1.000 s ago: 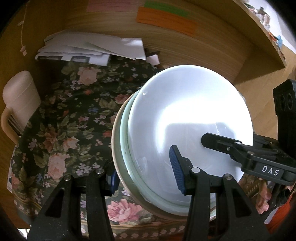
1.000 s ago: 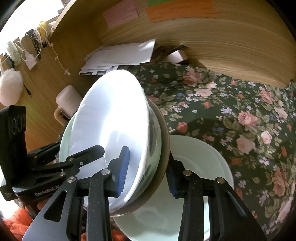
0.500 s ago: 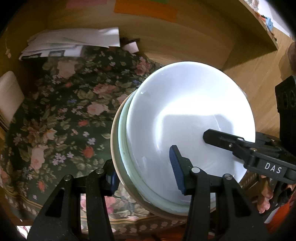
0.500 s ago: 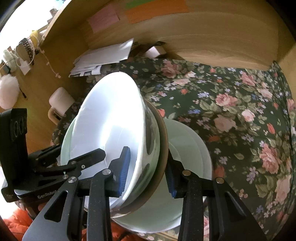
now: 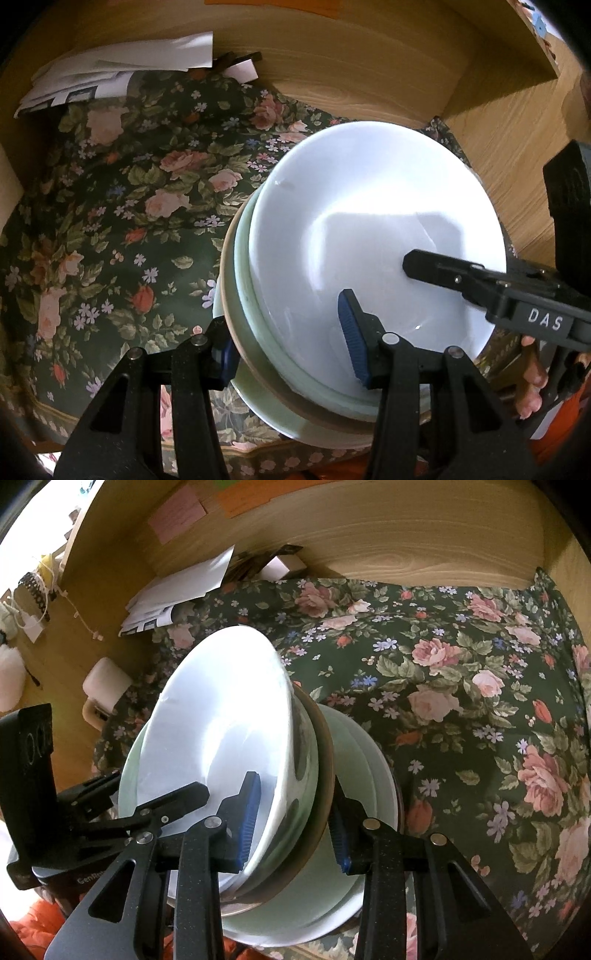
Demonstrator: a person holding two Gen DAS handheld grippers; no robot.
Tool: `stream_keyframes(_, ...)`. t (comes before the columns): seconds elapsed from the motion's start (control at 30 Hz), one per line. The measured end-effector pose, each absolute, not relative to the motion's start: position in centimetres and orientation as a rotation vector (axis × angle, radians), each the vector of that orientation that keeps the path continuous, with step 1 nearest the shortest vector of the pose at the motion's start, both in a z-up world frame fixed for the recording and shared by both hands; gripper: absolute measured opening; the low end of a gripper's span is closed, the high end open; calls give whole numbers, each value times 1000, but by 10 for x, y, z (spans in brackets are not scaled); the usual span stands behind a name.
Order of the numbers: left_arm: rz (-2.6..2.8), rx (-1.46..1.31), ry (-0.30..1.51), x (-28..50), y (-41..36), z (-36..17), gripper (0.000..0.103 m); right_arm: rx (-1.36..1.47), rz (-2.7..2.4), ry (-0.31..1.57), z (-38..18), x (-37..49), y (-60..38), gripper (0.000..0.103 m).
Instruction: Organize plates and bowls
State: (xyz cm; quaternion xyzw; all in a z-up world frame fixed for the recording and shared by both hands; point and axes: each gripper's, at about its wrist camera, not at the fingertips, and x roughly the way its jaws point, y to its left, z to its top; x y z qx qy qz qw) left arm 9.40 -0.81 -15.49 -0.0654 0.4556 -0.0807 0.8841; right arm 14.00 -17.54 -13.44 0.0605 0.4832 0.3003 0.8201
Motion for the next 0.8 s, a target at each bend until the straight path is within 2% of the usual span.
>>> stream_keyframes(0.23,-128,-104,894,95,-5,-150,48,78,643,975,-127,134,-177,36)
stream_keyframes(0.37,-106,-87,828,86,-4,-137,55,48,612,863,-107,121,-186,54)
stream_keyframes(0.63,-72,-52,579,46,-6,-88,62,36,596,615,-59,79,-201,64)
stream_keyframes(0.8,-75,-58,428,12,-8,-62,72,47,582,466,-35,47,-202,77)
